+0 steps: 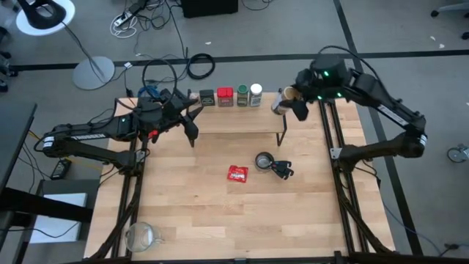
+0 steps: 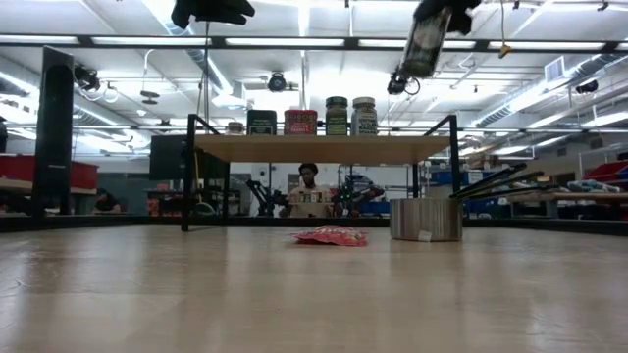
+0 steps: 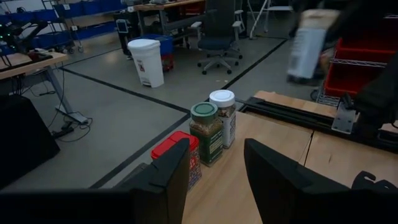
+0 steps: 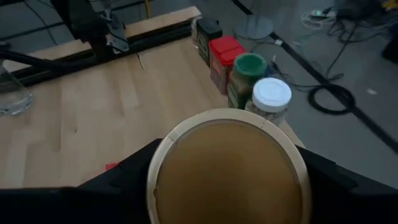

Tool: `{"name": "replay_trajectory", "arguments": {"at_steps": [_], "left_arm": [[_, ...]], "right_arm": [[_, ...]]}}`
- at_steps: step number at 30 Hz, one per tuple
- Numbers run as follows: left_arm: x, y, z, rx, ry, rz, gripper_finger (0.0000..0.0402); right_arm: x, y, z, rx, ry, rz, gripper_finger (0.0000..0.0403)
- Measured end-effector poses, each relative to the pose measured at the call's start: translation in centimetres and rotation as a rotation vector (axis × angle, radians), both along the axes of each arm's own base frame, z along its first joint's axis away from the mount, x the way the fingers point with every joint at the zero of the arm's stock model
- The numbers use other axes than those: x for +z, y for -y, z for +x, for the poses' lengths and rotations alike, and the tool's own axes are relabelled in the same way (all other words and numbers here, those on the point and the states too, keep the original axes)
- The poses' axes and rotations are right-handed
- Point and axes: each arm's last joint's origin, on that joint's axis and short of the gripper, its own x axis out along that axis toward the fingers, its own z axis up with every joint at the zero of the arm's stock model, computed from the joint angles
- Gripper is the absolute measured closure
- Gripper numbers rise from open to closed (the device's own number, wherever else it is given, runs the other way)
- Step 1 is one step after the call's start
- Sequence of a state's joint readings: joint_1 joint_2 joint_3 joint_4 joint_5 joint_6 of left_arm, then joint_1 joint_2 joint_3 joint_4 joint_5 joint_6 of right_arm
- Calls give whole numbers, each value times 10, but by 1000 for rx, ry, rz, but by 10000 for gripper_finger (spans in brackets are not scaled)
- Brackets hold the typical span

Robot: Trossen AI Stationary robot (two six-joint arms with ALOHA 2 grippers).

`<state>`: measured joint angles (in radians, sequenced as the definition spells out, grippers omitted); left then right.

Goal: Shelf spices
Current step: Remove the gold seasoning bottle from the shelf

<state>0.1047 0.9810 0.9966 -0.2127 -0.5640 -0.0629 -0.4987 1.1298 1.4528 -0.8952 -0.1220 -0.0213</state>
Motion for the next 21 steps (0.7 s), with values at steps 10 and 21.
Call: {"name": "replay_trajectory", "arguments": {"at_steps": [10, 21], "left_arm": [[-2, 0, 0, 5, 1, -25, 243], [-7, 0, -1, 11, -35, -52, 243]], "right_arm": [[-3, -48, -20, -157, -107, 38, 132], [-57, -75, -6, -251, -257, 150, 132]]}}
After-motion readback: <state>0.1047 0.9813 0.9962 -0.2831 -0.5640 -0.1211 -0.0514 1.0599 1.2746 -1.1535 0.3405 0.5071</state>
